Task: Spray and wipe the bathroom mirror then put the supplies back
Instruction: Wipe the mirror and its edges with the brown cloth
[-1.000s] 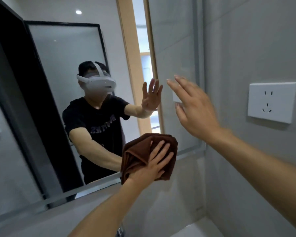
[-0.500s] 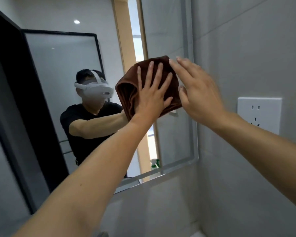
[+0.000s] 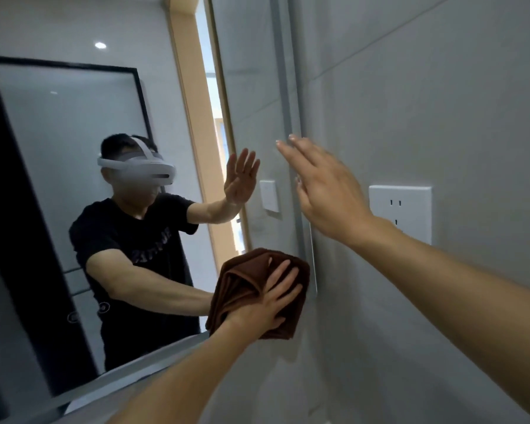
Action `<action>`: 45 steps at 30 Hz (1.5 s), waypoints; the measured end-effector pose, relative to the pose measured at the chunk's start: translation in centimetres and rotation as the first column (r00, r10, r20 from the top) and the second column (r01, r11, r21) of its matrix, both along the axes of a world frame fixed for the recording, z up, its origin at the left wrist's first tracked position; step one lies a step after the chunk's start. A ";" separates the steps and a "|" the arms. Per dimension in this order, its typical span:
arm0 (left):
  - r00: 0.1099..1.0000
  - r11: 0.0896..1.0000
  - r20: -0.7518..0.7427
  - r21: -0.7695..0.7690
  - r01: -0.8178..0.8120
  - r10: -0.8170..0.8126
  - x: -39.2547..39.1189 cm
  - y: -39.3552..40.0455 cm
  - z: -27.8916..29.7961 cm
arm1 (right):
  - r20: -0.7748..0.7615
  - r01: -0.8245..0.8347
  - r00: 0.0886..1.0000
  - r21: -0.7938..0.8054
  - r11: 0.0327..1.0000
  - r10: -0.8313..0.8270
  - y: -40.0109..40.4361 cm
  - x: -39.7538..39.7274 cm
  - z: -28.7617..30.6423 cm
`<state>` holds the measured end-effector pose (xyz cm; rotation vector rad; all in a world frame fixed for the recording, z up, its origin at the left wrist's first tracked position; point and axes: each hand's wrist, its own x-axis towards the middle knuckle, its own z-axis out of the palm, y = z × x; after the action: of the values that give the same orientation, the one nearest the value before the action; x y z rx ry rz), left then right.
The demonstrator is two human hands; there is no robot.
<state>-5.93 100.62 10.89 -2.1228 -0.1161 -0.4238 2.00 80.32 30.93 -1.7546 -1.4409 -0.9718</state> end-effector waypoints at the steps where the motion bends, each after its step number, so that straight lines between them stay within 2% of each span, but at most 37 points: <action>1: 1.000 1.000 0.002 0.016 0.027 -0.027 0.3 0.0 1.6 | -0.008 -0.010 1.000 0.003 1.000 0.010 -0.1 0.1 0.7; 4: 0.978 0.997 0.191 -0.001 0.081 -0.080 2.1 -0.2 8.6 | -0.040 -0.050 0.998 0.047 0.998 0.051 -0.1 0.5 3.7; 7: 0.909 0.995 0.415 -0.078 0.068 -0.030 2.9 -1.8 15.5 | -0.067 -0.098 0.992 0.127 0.987 0.107 -0.2 0.9 6.5; 10: 0.862 0.996 0.506 -0.089 0.022 0.026 3.9 -2.7 16.9 | -0.101 -0.124 0.985 0.161 0.979 0.141 -0.5 1.6 8.0; 12: 0.856 0.992 0.518 -0.103 0.075 -0.011 5.0 -2.7 15.2 | -0.159 -0.144 0.972 0.177 0.974 0.172 -0.6 2.1 8.4; 14: 0.878 0.980 0.471 -0.125 0.157 -0.081 6.2 -2.2 11.6 | -0.209 -0.154 0.958 0.192 0.969 0.194 -0.6 2.6 8.4; 16: 0.926 0.969 0.368 -0.184 0.162 -0.085 6.5 -2.1 6.4 | -0.244 -0.159 0.948 0.189 0.969 0.203 -0.5 2.7 8.1; 18: 0.973 0.970 0.225 -0.221 0.103 -0.052 5.8 -2.1 1.4 | -0.255 -0.159 0.947 0.164 0.974 0.197 -0.4 2.6 7.6; 20: 0.997 0.982 0.065 -0.184 -0.030 0.042 4.6 -1.9 -2.1 | -0.262 -0.155 0.947 0.138 0.978 0.187 -0.4 2.6 7.1; 23: 0.994 0.991 -0.047 -0.086 -0.099 0.095 3.7 -1.3 -3.0 | -0.258 -0.157 0.948 0.122 0.980 0.184 -0.4 2.3 6.8; 27: 1.000 0.997 -0.025 -0.073 -0.009 0.007 4.2 -1.1 1.4 | -0.270 -0.171 0.941 0.144 0.975 0.205 -0.7 2.4 7.9; 31: 0.996 0.994 0.079 -0.093 0.053 -0.046 5.4 -0.2 10.6 | -0.257 -0.175 0.942 0.166 0.971 0.214 -1.1 2.4 9.6; 34: 0.973 0.996 0.217 -0.035 0.084 -0.075 5.5 -1.0 20.0 | -0.228 -0.175 0.950 0.181 0.968 0.214 -1.0 2.2 11.1; 38: 0.883 1.000 0.469 -0.021 0.009 0.002 4.9 -1.9 31.8 | -0.181 -0.187 0.957 0.207 0.960 0.225 -0.5 2.0 12.8; 41: 0.833 0.999 0.553 0.006 -0.046 0.035 4.8 -2.1 33.8 | -0.167 -0.194 0.958 0.214 0.957 0.232 0.0 1.8 13.7; 43: 0.829 1.000 0.560 0.009 -0.014 0.007 5.0 -2.2 32.1 | -0.167 -0.189 0.959 0.223 0.956 0.228 0.3 1.8 13.9; 45: 0.861 1.000 0.509 -0.018 0.014 -0.003 5.1 -2.1 29.7 | -0.173 -0.171 0.962 0.227 0.959 0.212 0.7 1.8 14.0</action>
<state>-0.85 98.54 40.63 -1.9830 -0.4176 -0.9899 3.85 81.01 44.91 -1.4815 -1.3046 -0.7934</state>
